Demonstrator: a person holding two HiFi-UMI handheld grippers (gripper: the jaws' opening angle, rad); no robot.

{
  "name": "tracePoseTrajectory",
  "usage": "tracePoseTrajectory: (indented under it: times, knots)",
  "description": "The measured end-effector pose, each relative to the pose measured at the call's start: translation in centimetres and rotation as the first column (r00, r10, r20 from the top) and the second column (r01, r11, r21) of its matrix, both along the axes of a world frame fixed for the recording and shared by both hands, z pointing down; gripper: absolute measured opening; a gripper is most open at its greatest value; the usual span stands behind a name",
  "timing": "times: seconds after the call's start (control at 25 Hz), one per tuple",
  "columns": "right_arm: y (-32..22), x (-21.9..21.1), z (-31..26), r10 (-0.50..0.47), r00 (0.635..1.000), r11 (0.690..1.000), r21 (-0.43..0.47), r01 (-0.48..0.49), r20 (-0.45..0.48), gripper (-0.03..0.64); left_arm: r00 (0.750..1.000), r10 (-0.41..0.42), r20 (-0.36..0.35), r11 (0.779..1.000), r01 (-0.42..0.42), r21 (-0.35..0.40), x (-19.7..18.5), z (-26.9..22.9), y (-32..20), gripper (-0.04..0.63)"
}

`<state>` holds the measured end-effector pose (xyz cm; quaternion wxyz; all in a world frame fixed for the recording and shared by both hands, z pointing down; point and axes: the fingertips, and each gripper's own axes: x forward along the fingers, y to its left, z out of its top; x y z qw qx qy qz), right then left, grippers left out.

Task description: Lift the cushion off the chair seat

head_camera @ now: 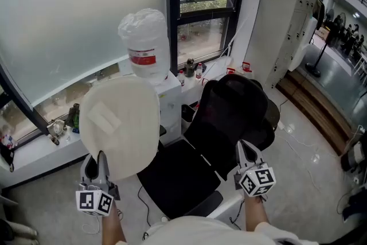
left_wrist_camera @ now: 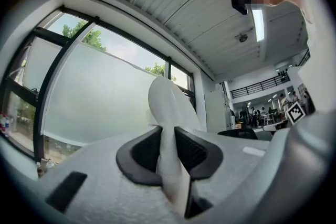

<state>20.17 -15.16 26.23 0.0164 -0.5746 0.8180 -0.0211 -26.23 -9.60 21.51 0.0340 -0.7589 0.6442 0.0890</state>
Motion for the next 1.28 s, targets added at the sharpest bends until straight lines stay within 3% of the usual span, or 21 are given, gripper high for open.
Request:
tracePoseTrajectory:
  times: [0.48, 1.28]
  knots:
    - [1.7, 0.3, 0.6, 0.029, 1.000, 0.999, -0.033, -0.029, -0.001, 0.001, 0.996, -0.079, -0.046, 0.997, 0.080, 0.018, -2.4, 0.4, 4.9, 0.072]
    - [2.8, -2.1, 0.4, 0.028, 1.000, 0.999, -0.028, -0.027, 0.011, 0.002, 0.995, -0.027, -0.093, 0.999, 0.029, 0.019, -3.0, 0.5, 4.3, 0.072]
